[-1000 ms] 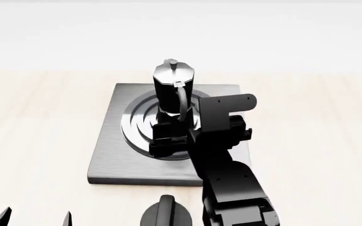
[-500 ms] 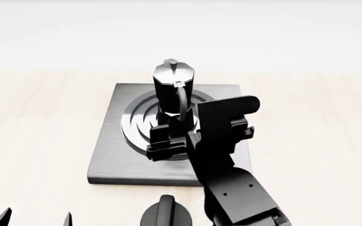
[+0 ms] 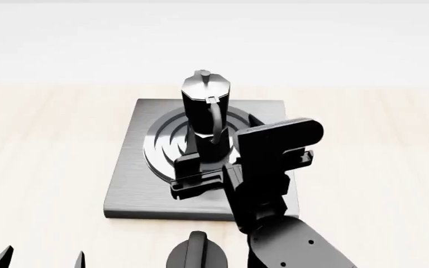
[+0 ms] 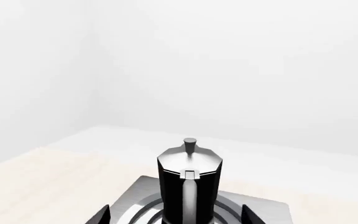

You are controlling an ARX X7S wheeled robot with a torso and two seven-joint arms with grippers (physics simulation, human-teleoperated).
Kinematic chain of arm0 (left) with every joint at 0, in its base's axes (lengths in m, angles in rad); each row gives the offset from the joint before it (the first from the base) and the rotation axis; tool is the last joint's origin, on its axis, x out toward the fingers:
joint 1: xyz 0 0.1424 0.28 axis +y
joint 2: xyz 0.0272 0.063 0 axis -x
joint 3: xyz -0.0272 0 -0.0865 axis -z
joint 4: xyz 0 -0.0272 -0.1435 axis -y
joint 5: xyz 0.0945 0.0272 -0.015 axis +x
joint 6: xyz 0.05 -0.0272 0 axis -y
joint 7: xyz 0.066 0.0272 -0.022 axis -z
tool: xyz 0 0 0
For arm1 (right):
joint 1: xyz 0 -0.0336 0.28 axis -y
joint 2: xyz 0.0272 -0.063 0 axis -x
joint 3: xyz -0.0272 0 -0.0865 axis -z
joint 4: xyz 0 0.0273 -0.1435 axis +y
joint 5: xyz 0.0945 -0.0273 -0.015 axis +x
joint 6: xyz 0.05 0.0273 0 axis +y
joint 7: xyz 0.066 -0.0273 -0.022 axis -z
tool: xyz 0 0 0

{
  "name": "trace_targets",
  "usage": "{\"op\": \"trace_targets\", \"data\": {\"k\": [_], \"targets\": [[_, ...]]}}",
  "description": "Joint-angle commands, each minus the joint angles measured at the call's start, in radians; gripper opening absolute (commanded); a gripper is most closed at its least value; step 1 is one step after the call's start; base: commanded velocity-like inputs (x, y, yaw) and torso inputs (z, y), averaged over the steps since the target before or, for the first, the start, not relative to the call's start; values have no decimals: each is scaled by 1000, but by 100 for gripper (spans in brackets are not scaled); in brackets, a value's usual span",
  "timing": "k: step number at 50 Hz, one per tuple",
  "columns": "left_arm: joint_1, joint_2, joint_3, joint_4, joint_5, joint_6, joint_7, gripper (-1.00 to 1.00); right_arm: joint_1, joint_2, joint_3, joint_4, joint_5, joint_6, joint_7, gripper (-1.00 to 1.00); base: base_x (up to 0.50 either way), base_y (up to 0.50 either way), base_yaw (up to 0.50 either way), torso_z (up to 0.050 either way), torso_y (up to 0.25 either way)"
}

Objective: Put the moka pot on the stove.

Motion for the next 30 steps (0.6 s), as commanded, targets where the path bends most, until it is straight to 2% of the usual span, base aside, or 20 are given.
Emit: {"op": "trace_targets", "data": {"k": [1, 30], "targets": [[1, 3, -4, -7, -7, 17, 6, 100, -21, 79, 1, -185, -30, -7, 80, 100, 0, 0, 0, 0, 0], [0, -1, 1, -10, -12, 18, -3, 100, -85, 229, 14, -501, -120, -56, 240, 100, 0, 0, 0, 0, 0]]}}
